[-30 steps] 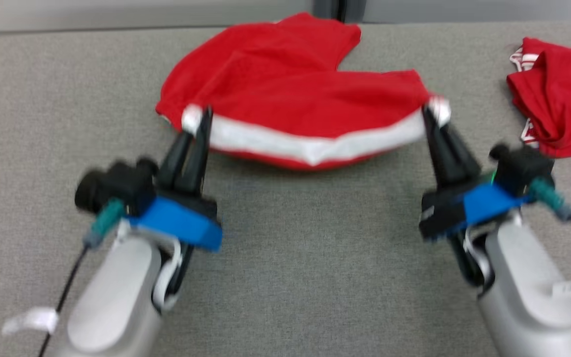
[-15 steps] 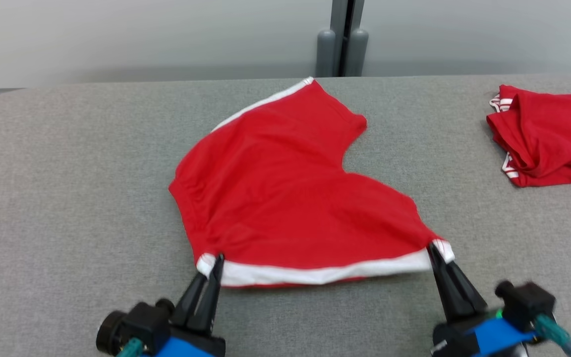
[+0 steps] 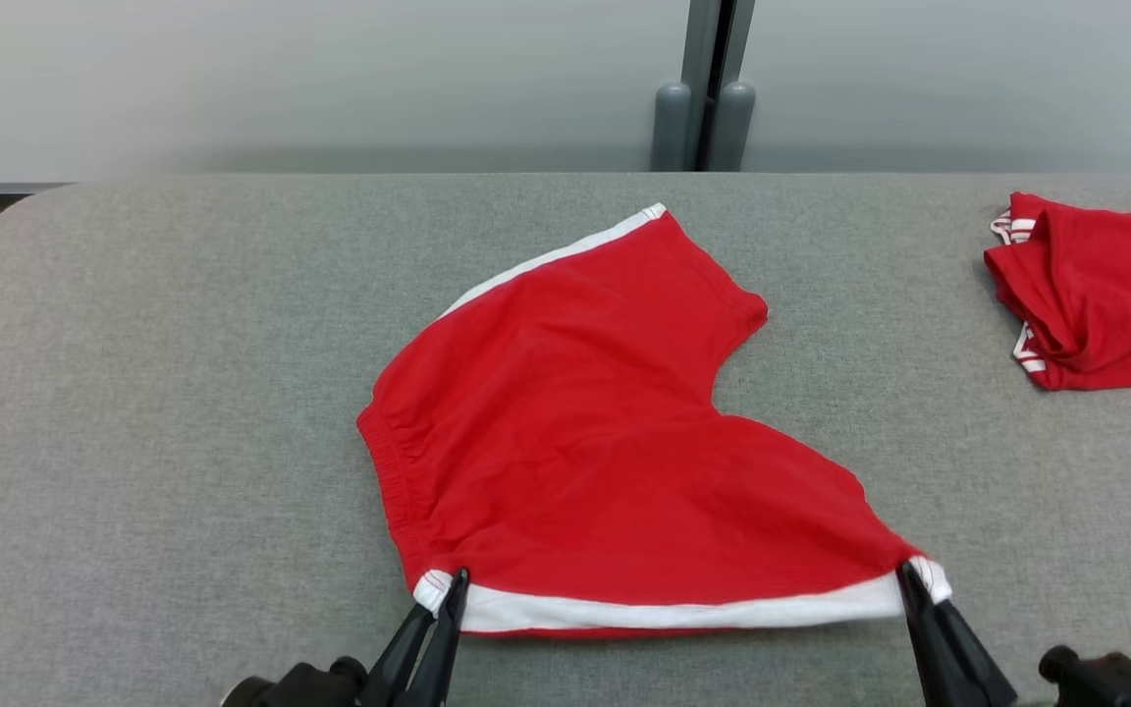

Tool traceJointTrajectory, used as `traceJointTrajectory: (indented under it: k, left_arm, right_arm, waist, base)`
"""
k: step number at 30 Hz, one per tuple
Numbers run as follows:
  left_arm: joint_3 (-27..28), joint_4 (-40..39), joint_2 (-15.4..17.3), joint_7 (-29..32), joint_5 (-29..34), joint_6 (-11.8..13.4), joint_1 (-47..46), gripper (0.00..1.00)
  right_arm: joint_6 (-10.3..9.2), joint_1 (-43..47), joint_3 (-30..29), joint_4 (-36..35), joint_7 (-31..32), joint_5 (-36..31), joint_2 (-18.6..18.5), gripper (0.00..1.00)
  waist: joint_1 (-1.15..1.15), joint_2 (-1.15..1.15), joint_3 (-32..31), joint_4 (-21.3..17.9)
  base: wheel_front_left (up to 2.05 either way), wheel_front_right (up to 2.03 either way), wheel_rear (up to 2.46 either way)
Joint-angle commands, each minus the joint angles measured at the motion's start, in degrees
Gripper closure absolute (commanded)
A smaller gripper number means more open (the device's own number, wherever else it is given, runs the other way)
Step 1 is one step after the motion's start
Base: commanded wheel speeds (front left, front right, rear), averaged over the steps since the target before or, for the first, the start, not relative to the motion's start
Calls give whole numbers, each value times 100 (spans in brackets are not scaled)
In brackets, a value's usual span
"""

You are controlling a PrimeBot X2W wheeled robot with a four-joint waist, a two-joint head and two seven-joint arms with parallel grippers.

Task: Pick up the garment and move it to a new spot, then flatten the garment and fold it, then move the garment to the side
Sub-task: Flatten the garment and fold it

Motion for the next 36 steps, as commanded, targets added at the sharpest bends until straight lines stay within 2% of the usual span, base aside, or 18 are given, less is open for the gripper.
traceJointTrajectory:
  k: [1,6,14,25,36]
  left_arm:
    - [57,-34,-14,-23,-36,-12,-106,100]
    - [126,-7,-84,-24,-81,-36,-388,100]
    - [416,79,-252,-26,-2,-106,-1164,100]
    - [715,653,-634,-26,86,-335,-2347,100]
    - [1052,1208,-960,-26,245,-436,-3208,100]
  right_arm:
    - [4,-111,3,-72,14,-21,22,100]
    - [4,-781,29,-29,84,-142,-1,100]
    - [4,-2404,191,479,366,-182,-325,100]
    - [4,-4698,381,1932,621,-292,-553,100]
    - [4,-6704,561,3721,590,-575,-535,100]
  waist:
    - [1,0,28,-12]
    - [1,0,171,-29]
    - [1,0,549,189]
    - [1,0,1298,626]
    - [1,0,1981,951]
  base:
    - [0,0,0]
    - [0,0,0]
    - [0,0,0]
    - [0,0,0]
    - [0,0,0]
